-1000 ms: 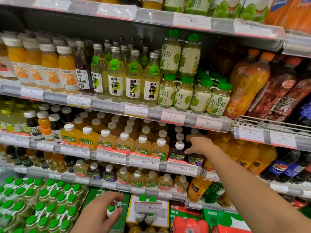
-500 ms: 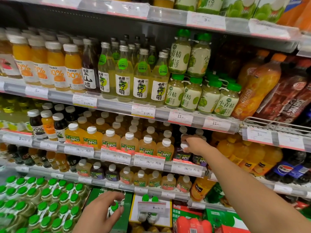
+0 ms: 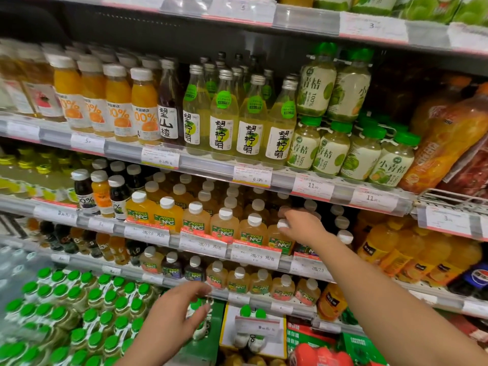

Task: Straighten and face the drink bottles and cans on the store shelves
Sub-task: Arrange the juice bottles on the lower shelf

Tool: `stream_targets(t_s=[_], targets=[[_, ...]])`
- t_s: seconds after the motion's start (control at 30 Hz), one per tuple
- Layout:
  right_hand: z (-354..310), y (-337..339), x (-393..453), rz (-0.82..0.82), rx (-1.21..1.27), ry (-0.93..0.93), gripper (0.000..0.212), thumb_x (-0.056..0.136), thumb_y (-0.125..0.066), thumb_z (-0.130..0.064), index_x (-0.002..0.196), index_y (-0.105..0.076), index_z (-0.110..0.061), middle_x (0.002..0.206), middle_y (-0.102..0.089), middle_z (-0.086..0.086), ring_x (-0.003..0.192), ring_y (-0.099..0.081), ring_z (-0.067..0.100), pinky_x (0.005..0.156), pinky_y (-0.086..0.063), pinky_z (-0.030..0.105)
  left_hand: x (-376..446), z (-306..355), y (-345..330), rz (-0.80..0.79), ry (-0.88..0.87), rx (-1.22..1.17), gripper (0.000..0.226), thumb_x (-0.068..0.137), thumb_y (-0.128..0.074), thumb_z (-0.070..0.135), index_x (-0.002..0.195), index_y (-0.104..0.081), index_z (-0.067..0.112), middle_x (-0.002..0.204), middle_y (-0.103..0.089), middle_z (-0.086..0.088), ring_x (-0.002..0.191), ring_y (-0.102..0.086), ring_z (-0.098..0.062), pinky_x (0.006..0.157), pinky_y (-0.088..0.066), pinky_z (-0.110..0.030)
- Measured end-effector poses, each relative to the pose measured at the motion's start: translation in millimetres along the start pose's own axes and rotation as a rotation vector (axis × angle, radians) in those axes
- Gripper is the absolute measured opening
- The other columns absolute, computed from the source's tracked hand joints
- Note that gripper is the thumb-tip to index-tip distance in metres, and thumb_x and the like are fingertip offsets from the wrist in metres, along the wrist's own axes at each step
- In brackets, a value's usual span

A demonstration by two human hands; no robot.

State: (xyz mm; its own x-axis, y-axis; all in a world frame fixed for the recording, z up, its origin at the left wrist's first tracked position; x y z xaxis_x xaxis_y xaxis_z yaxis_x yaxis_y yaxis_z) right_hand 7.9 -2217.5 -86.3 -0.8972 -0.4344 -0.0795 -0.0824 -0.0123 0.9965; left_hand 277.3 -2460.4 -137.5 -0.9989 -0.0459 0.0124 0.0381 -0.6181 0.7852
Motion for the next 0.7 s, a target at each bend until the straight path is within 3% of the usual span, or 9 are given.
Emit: stream_targets(t_s=[0.13, 0.27, 0.4, 0.5, 0.7], targets=[[-8.5, -13.2, 8.2, -0.024, -0.049, -0.037, 0.039, 0.093, -0.062, -0.019, 0.132, -0.06, -0.026, 0.121, -0.069, 0.007, 0.112, -0.063, 0.03, 0.086, -0.055, 0.039, 37.9, -10.4, 28.7, 0.069, 0.006, 0.05, 0.029, 0.093, -0.067, 0.038, 0.121, -0.062, 0.039, 0.112, -0.064, 0.026, 0.1, -0.06, 0.006, 0.09, -0.054, -0.025], [-3.7, -15.9, 12.4, -0.025, -0.041, -0.046, 0.042, 0.091, -0.07, -0.029, 0.132, -0.06, -0.028, 0.119, -0.069, 0.003, 0.112, -0.063, 0.027, 0.084, -0.051, 0.034, 96.3, -25.9, 60.9, 0.118, 0.071, 0.092, 0.029, 0.094, -0.067, 0.029, 0.123, -0.064, 0.03, 0.115, -0.068, 0.016, 0.097, -0.064, -0.005, 0.082, -0.055, -0.027], [-2.3, -15.2, 14.6, -0.051, 0.014, -0.068, 0.043, 0.089, -0.07, -0.029, 0.131, -0.06, -0.029, 0.126, -0.067, 0.002, 0.117, -0.061, 0.026, 0.09, -0.054, 0.035, 158.9, -34.4, 80.9, 0.144, 0.106, 0.204, 0.039, 0.094, -0.067, 0.021, 0.133, -0.06, 0.022, 0.131, -0.066, 0.003, 0.113, -0.064, -0.019, 0.092, -0.053, -0.036], [-2.6, -15.2, 16.5, -0.086, 0.023, -0.086, 0.043, 0.091, -0.068, -0.027, 0.133, -0.059, -0.029, 0.132, -0.064, 0.002, 0.121, -0.058, 0.028, 0.092, -0.053, 0.035, 197.9, -34.3, 83.9, 0.121, 0.113, 0.265, 0.046, 0.092, -0.067, 0.024, 0.136, -0.055, 0.017, 0.131, -0.063, -0.006, 0.116, -0.062, -0.027, 0.092, -0.052, -0.04], [-2.6, -12.0, 18.6, -0.141, 0.02, -0.097, 0.038, 0.092, -0.066, -0.025, 0.13, -0.06, -0.027, 0.13, -0.063, 0.006, 0.114, -0.061, 0.027, 0.088, -0.054, 0.035, 238.7, -41.4, 67.8, -0.034, 0.222, 0.436, 0.031, 0.095, -0.061, 0.048, 0.091, -0.06, 0.018, 0.092, -0.063, -0.003, 0.091, -0.064, -0.029, 0.073, -0.051, -0.035]])
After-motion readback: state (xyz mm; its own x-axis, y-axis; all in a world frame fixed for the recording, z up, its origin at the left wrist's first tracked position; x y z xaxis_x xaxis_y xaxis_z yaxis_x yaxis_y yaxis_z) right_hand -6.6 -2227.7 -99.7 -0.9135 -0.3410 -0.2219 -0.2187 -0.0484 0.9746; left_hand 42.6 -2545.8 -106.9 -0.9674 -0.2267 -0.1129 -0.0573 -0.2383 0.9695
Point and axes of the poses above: each hand's wrist, its own x-axis towards the middle knuckle, its own y-axis out of the back of the hand, z = x × y, the point moved 3 cm from there along x, towards the middle knuckle
